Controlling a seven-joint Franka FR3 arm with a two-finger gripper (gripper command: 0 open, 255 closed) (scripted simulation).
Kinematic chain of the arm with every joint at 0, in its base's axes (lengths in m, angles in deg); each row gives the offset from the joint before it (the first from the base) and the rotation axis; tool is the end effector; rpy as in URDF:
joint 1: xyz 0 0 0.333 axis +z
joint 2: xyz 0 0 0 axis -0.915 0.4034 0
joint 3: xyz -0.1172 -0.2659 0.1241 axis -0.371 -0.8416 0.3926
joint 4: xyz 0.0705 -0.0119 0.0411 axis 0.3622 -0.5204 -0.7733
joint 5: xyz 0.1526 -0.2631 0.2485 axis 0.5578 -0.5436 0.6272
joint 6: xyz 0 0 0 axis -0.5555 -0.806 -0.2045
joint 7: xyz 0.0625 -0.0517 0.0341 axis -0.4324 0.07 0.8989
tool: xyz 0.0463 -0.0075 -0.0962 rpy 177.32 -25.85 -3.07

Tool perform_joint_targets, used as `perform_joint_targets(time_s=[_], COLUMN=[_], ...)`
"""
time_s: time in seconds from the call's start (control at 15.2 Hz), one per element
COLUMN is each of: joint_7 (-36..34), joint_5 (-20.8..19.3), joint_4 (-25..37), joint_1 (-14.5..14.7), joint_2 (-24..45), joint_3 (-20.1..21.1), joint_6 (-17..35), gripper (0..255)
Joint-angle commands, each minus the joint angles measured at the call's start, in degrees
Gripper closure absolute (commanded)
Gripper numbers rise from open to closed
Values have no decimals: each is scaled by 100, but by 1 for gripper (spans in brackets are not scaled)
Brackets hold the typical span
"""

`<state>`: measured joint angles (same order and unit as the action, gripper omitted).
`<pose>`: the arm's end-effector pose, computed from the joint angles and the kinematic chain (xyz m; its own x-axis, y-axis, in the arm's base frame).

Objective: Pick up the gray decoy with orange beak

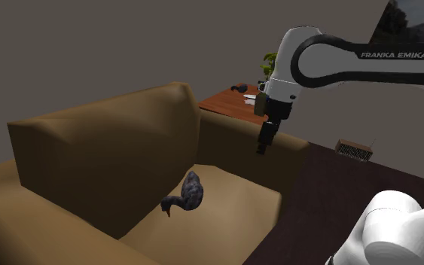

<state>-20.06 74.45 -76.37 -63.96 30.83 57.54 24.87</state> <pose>0.3565 0.0270 0.5382 0.9670 0.2546 -0.0130 0.2514 -0.9610 -0.1151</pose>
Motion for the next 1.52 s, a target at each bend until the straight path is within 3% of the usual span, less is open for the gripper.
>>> perform_joint_targets(time_s=[0.0,0.73,1.45], joint_7=[199,1135,1976], joint_5=[-6,99,218], joint_4=[-145,-91,939], joint_1=[45,328,529], joint_2=[262,2296,4674], joint_3=[-18,3,165], joint_6=[435,2517,3980], gripper=[0,0,0])
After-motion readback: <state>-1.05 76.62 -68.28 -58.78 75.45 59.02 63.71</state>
